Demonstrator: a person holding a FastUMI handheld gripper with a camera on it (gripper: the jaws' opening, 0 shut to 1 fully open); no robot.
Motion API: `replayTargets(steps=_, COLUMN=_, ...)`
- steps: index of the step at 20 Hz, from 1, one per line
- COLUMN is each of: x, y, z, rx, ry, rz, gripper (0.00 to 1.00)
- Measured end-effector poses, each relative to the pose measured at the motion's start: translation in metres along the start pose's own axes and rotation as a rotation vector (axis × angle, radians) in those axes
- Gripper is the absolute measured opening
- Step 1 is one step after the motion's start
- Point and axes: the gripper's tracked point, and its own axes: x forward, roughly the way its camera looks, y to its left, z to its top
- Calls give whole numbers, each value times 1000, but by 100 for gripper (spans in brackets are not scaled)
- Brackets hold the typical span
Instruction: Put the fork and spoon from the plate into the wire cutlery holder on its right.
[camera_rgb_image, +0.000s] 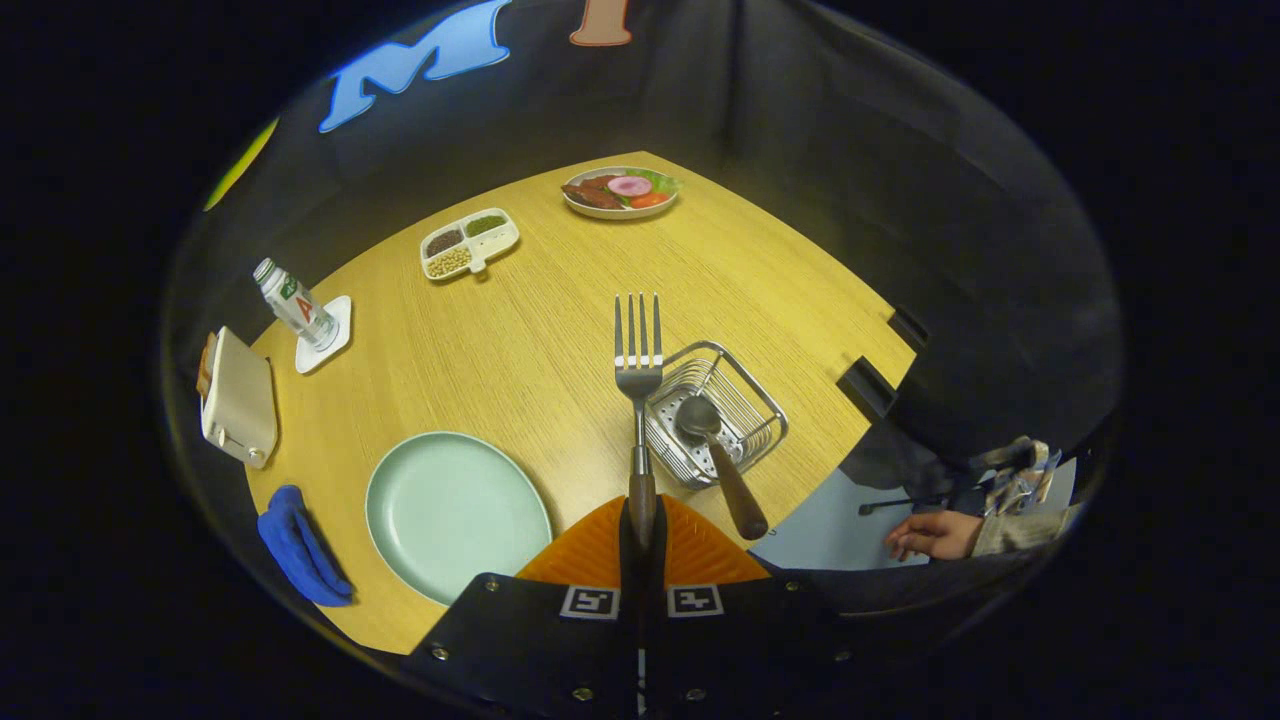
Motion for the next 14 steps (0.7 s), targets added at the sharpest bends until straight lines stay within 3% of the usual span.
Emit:
replayTargets(steps=6, x=-3, y=-24, z=-10, rx=17, ry=74, rz=-36, gripper=3)
replayTargets(steps=14, x=-3, y=-23, z=-14, rx=41, ry=132, rz=3, gripper=4)
